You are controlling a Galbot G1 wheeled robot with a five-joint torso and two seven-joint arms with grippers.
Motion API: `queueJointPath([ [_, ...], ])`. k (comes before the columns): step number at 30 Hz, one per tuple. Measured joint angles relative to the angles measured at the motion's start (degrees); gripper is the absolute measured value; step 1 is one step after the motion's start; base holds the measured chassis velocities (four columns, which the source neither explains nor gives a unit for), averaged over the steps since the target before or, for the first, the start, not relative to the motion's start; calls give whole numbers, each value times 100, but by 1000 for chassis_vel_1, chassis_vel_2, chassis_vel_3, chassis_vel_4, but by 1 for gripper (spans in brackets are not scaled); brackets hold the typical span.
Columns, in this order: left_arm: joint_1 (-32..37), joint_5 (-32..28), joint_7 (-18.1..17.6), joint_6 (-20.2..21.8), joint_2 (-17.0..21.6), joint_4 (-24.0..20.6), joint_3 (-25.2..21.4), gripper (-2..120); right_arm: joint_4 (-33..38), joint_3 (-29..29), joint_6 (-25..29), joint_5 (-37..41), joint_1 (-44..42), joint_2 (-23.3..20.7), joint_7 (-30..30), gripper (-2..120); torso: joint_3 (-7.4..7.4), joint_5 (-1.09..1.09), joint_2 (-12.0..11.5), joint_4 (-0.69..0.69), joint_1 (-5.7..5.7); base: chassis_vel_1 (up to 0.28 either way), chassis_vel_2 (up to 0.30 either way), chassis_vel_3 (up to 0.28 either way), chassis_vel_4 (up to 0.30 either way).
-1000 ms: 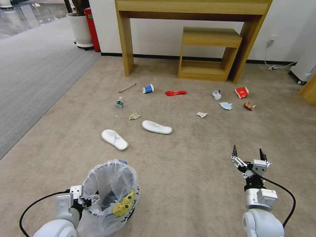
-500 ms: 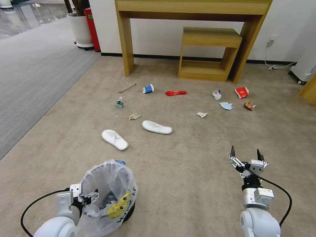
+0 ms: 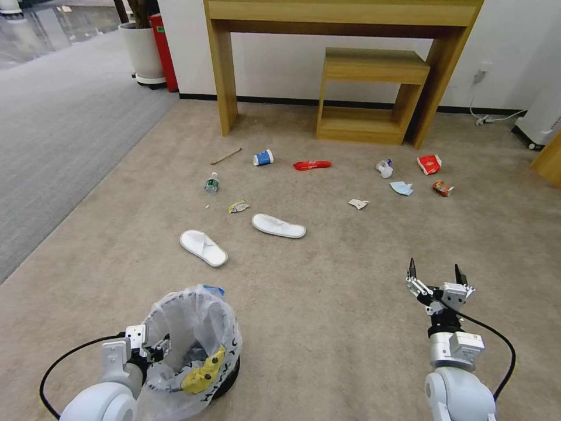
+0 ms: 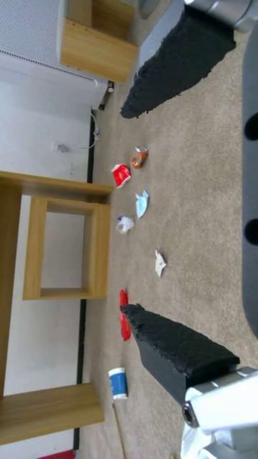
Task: Pick up the trash bin and place the garbage on the floor into it.
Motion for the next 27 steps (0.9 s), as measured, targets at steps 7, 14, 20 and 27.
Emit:
queueJointPath([
  [7, -12, 4, 32, -20, 3, -11, -2, 23, 1, 6, -12, -8, 0, -6, 0, 100, -1, 1, 0, 0, 0, 0, 0, 0, 0],
  [14, -22, 55, 136, -55, 14, -8, -25, 7, 17, -5, -71, -18, 16, 2, 3, 100, -1, 1, 0, 1, 0, 0, 0, 0, 0],
  [20, -26, 78, 169, -91, 9, 18, -47, 7, 14, -10, -89, -18, 20, -5, 20, 100, -1, 0, 0, 0, 0, 0, 0, 0, 0],
  [27, -54, 81, 215, -106, -81, -22, -121, 7, 17, -16, -93, -17, -4, -15, 29, 100, 0, -3, 0, -1, 0, 0, 0, 0, 0],
])
